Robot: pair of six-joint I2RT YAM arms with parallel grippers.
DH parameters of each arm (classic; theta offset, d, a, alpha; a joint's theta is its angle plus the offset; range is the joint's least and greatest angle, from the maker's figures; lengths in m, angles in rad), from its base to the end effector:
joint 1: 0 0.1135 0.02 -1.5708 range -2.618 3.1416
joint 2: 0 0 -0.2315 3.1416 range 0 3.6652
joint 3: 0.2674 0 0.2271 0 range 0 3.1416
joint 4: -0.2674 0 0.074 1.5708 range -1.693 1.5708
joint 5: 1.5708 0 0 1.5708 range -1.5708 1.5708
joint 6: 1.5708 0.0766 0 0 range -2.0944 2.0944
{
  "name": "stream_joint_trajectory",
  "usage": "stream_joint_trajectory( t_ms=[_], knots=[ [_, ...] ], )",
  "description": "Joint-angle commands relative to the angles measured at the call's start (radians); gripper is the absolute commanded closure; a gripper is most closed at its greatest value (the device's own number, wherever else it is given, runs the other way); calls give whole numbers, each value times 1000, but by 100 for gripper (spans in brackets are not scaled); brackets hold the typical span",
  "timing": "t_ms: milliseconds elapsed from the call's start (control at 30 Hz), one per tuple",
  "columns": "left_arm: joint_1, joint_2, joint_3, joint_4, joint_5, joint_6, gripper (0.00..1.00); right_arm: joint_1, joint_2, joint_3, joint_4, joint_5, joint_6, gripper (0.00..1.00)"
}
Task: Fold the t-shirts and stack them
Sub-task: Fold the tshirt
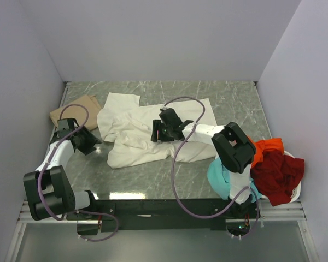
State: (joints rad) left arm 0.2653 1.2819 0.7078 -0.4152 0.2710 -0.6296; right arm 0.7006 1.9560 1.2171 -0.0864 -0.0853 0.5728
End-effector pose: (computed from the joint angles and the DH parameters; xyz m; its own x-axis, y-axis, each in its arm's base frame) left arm 0.2483 0.0462 0.1433 -0.5866 -0.7473 -0.3122 -0.5643 0.6537 -0.5042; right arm 0.3102 0.2701 0.1144 -0.8441 -0.0054 -0.5361 -0.2725 0.8655 0.4203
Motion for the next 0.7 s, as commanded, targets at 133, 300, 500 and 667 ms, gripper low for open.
stream_joint_trajectory(
  t_ms=[133, 300, 500, 667],
  knots=[
    [-46, -50, -79, 43, 36, -74, 49, 111, -144, -30, -205, 110, -88, 31],
    [-81, -150, -140, 3, -84, -145, 49, 200, -184, -59, -205, 113, -42, 31],
    [-83, -262, -176, -37, -185, -225, 51, 257, -89, -18, -161, 88, -24, 31],
    [-89, -296, -192, -54, -191, -262, 51, 257, -3, 51, -182, 107, -42, 31]
  ],
)
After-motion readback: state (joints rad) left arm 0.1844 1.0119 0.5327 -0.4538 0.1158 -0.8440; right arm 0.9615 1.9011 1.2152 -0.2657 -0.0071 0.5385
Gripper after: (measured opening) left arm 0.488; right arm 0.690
